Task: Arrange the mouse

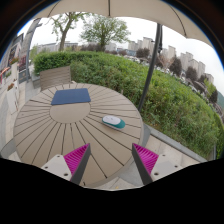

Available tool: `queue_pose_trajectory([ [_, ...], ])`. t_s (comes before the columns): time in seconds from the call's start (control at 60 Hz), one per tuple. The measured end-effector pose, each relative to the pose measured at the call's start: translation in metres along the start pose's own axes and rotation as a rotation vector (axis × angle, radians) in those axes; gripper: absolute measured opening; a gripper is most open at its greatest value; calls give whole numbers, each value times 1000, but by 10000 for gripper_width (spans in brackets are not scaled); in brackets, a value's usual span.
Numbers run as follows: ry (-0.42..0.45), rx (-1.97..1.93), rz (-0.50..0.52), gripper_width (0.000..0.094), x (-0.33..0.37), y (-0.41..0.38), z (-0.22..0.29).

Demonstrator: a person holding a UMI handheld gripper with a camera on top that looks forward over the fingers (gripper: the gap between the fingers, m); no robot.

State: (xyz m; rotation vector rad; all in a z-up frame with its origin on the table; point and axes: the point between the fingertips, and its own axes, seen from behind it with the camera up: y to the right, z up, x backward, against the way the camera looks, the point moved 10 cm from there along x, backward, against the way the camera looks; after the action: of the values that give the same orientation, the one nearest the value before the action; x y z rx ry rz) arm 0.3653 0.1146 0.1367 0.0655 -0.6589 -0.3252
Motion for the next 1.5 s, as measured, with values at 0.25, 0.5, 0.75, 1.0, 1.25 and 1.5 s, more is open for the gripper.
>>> queue_pose_trajectory([
  [0.25, 34, -5, 21, 851, -81, 15, 17],
  [0.5, -14, -18, 56, 852, -163, 28, 26],
  [0.75, -35, -21, 118, 843, -215, 33, 42],
  [1.0, -75, -71, 135, 850, -241, 38, 59],
  [1.25, -86, -34, 160, 441, -237, 35, 61],
  [1.5, -32, 8, 218, 414, -223, 10, 134],
])
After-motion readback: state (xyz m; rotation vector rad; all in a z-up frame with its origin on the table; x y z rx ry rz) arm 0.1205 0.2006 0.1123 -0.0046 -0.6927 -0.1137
